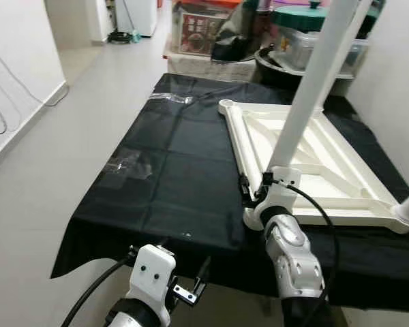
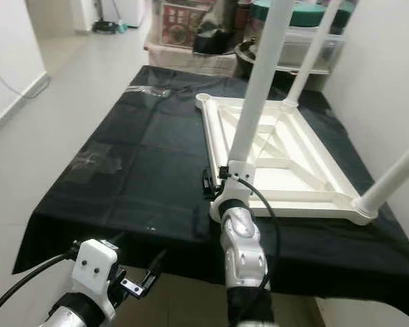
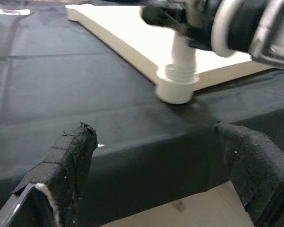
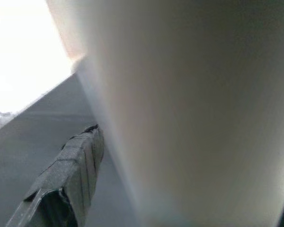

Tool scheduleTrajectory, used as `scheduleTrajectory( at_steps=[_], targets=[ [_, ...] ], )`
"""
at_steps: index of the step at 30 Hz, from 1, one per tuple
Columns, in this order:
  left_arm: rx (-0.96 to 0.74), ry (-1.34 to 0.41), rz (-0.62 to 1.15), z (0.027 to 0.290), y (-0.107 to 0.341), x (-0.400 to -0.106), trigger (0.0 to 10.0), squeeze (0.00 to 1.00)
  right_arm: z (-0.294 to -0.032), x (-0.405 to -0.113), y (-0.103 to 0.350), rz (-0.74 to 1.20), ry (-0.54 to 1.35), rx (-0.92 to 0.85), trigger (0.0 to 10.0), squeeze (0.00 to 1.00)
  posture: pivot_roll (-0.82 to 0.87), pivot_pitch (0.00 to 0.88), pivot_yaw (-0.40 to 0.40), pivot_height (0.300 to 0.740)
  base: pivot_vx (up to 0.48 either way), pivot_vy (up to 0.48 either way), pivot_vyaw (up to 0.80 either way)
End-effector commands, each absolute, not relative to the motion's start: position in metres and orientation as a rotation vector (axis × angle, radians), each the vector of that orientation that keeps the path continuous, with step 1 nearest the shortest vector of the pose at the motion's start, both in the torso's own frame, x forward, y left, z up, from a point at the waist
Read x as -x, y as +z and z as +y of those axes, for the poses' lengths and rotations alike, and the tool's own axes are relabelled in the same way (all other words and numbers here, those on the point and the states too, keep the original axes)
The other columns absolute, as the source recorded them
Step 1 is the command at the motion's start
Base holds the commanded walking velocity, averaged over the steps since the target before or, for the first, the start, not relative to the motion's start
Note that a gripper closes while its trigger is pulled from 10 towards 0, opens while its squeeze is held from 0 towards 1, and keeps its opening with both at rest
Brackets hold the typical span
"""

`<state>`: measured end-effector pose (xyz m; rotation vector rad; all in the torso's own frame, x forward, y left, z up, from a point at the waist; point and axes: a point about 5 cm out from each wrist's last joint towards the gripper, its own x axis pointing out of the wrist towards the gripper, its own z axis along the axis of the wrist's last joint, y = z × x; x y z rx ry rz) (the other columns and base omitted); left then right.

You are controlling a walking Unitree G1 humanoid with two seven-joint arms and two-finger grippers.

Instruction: Building children table

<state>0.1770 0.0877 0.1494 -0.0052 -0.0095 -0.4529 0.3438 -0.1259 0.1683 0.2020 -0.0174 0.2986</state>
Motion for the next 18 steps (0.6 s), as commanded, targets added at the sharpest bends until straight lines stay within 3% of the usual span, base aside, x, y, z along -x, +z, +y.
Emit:
scheduleTrajectory(
  at_steps=[1,3,8,16,17,18],
  targets=[
    [0.014,-0.451,0.013,0.087,0.145,-0.177,10.0,0.00,-0.121,-0.348,0.172,0.002,0.593,-0.200,10.0,0.00,0.24,0.081,-0.124,0.740,0.000,0.000,0.00],
    [0.014,-0.451,0.014,0.087,0.145,-0.177,10.0,0.00,-0.132,-0.348,0.174,0.063,0.845,-0.157,10.0,0.00,0.24,0.082,-0.123,0.740,0.000,0.000,0.00],
    [0.014,-0.450,0.014,0.087,0.145,-0.177,10.0,0.00,-0.132,-0.342,0.176,0.156,1.173,-0.073,10.0,0.00,0.25,0.086,-0.124,0.740,0.000,0.000,0.00],
    [0.010,-0.447,0.015,0.087,0.146,-0.176,10.0,0.00,-0.105,-0.338,0.173,0.227,1.485,0.094,10.0,0.00,0.26,0.094,-0.125,0.740,0.000,0.000,0.00],
    [0.010,-0.447,0.015,0.087,0.146,-0.176,10.0,0.00,-0.099,-0.339,0.171,0.224,1.505,0.121,4.0,0.00,0.27,0.097,-0.126,0.740,0.000,0.000,0.00],
    [0.010,-0.447,0.015,0.087,0.146,-0.176,10.0,0.00,-0.099,-0.339,0.171,0.224,1.505,0.121,4.0,0.00,0.27,0.097,-0.126,0.740,0.000,0.000,0.00]
  ],
)
